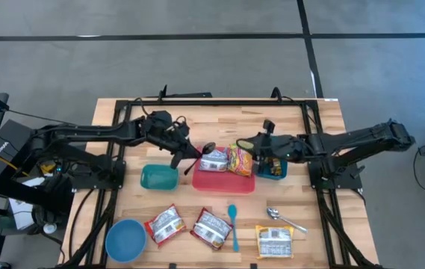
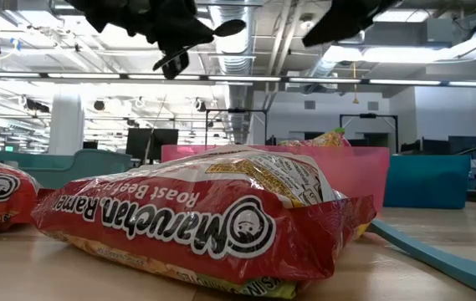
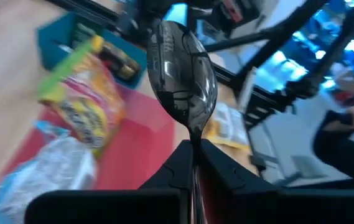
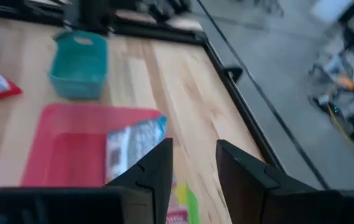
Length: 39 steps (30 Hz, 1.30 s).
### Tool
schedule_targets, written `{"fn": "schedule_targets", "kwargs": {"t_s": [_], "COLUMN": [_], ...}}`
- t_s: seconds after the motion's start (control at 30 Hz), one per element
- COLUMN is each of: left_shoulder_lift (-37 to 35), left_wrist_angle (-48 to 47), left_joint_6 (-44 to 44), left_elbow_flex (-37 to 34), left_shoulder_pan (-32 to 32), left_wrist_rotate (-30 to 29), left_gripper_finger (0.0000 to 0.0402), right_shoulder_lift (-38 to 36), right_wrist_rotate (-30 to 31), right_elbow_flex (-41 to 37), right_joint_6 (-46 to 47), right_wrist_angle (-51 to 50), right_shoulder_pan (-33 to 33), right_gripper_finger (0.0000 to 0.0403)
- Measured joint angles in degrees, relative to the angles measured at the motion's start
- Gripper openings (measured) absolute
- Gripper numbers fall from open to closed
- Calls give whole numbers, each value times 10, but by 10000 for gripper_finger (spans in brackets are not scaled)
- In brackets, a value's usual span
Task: Pick & Place Food Item
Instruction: Put the black spoon into the green bin
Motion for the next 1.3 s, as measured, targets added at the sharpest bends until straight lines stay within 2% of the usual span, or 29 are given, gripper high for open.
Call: {"fn": "schedule_targets", "kwargs": {"t_s": [0.3,0.57,0.83,1.0,1.3], "left_shoulder_lift": [53,61,61,61,61], "left_wrist_angle": [89,90,89,90,88], "left_joint_6": [-72,-118,-133,-150,-150], "left_elbow_flex": [0,0,0,0,0], "left_shoulder_pan": [2,2,1,-2,-2], "left_wrist_rotate": [131,165,185,188,193], "left_gripper_finger": [6,6,6,7,7], "right_shoulder_lift": [68,126,131,133,166], "right_wrist_rotate": [43,129,121,46,49], "right_elbow_flex": [0,0,0,0,0], "right_joint_6": [-91,-162,-196,-202,-224], "right_wrist_angle": [100,188,242,258,305], "right_shoulder_pan": [52,82,102,95,75], "right_gripper_finger": [116,116,116,116,116]}}
